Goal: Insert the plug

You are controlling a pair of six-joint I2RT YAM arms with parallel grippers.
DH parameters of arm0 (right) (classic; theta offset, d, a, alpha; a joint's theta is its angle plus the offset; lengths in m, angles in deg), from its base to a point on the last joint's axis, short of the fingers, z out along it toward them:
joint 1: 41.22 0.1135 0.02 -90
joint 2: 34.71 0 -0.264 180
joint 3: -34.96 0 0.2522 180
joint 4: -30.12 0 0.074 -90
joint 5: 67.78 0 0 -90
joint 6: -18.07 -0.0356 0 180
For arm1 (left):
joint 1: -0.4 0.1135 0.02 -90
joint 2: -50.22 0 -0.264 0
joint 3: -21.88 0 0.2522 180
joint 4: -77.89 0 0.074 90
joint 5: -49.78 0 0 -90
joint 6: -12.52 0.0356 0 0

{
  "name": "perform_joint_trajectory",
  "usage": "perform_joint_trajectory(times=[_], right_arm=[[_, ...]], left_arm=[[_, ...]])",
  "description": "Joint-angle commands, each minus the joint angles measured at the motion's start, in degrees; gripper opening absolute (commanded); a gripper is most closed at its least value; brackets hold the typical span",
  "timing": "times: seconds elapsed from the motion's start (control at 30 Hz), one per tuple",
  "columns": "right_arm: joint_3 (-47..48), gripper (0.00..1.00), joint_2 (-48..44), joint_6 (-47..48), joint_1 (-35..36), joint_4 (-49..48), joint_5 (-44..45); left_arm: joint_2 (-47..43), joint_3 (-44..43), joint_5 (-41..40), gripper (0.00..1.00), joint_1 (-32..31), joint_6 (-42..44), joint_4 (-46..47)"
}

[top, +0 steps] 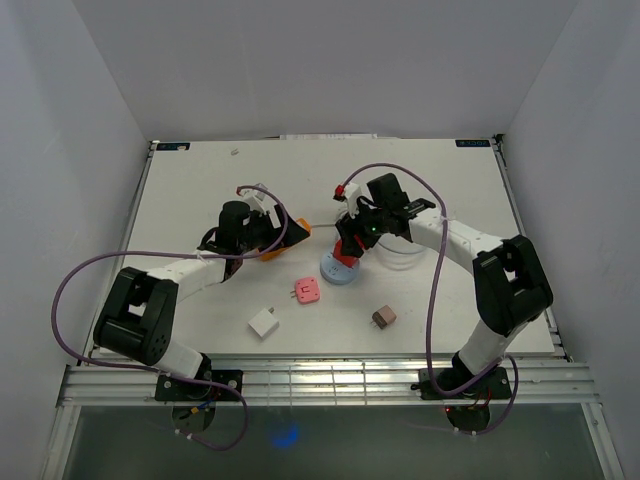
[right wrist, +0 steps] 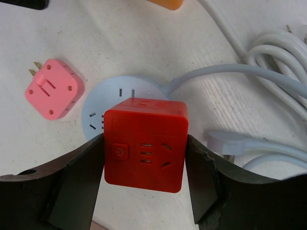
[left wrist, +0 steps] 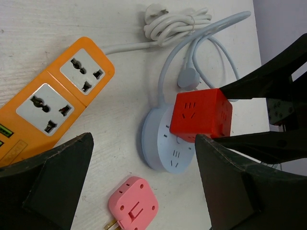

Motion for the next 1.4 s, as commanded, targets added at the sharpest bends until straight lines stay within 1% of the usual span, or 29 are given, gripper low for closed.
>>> perform_joint_trajectory(times=[0.0,0.13,0.2,0.23,0.33,0.4,0.43,0.47,0.53,0.6,0.67,0.7,0.77,0.9,0.97,1.0,1.1,1.17,1.27,1.3,1.33,1.37], right_arm=[[2.7,0.46,0.3,3.2,0.7,-0.8,-10.7],[5.0,0.44,2.1,6.4,1.6,3.8,-13.3],[6.2,0.43,2.8,7.6,2.0,4.3,-14.9],[6.8,0.43,3.0,8.2,2.9,4.7,-14.8],[10.2,0.43,4.9,9.9,4.0,6.4,-10.7],[12.7,0.55,7.1,10.6,4.5,9.1,-7.9],[14.8,0.66,7.5,10.7,4.4,10.0,-7.5],[15.4,0.71,7.7,10.9,4.5,10.3,-6.9],[15.0,0.76,6.6,10.4,4.4,8.7,-6.2],[14.5,0.89,4.7,9.3,4.4,7.3,-5.0],[14.7,0.98,3.6,8.6,4.4,7.2,-4.3],[14.8,1.00,2.4,8.0,4.4,7.2,-4.1],[14.7,0.94,1.1,6.4,4.4,7.2,-3.4],[12.6,0.90,-4.0,1.7,4.5,6.5,-2.2],[10.9,0.89,-6.1,-1.1,4.6,5.8,-3.0],[8.5,0.89,-8.5,-2.2,4.8,5.4,-2.8],[3.4,0.90,-12.6,-5.5,7.4,3.5,-0.8],[1.4,0.93,-14.1,-6.7,10.3,2.9,1.6],[-3.7,0.95,-17.8,-6.2,14.0,-0.2,1.3],[-5.7,0.95,-20.0,-5.7,14.6,-3.8,2.0],[-8.3,0.94,-20.8,-5.7,14.7,-4.7,2.6],[-8.9,0.93,-22.0,-5.9,14.7,-5.1,3.4]], left_arm=[[-0.2,0.6,2.2,0.97,0.0,1.1,2.6],[-0.3,0.9,2.1,0.97,0.0,1.3,2.9],[-0.3,0.9,2.3,0.97,0.0,1.4,3.1],[-0.3,0.9,2.3,0.97,0.0,1.4,3.2],[-0.1,0.9,2.7,0.97,0.0,1.4,3.5],[0.0,0.9,2.7,0.97,0.0,1.4,3.6],[0.0,0.9,2.6,0.97,0.0,1.4,3.6],[-0.2,1.0,2.5,0.97,0.0,1.6,3.6],[-0.3,1.1,2.2,0.97,0.0,1.6,3.6],[-0.3,1.1,2.1,0.97,0.0,1.7,3.6],[-0.1,1.1,1.9,0.97,0.0,1.6,3.6],[0.1,1.0,1.9,0.97,0.0,1.6,3.6],[0.3,1.0,2.0,0.97,0.0,1.4,3.6],[-0.2,1.3,1.6,0.97,0.0,1.4,3.6],[-0.8,1.4,1.2,0.97,0.0,1.5,3.5],[-0.9,1.5,1.0,0.97,0.0,1.5,3.5],[-1.3,1.8,0.2,0.97,0.0,1.1,3.5],[-1.3,1.8,-0.3,0.97,0.1,0.6,3.4],[-1.2,2.1,-0.2,0.97,0.7,-0.2,3.3],[-1.4,2.1,0.1,0.97,0.8,-0.5,3.3],[-1.5,2.3,0.7,0.97,0.8,-0.3,3.3],[-2.3,2.8,0.8,0.97,0.8,0.1,3.3]])
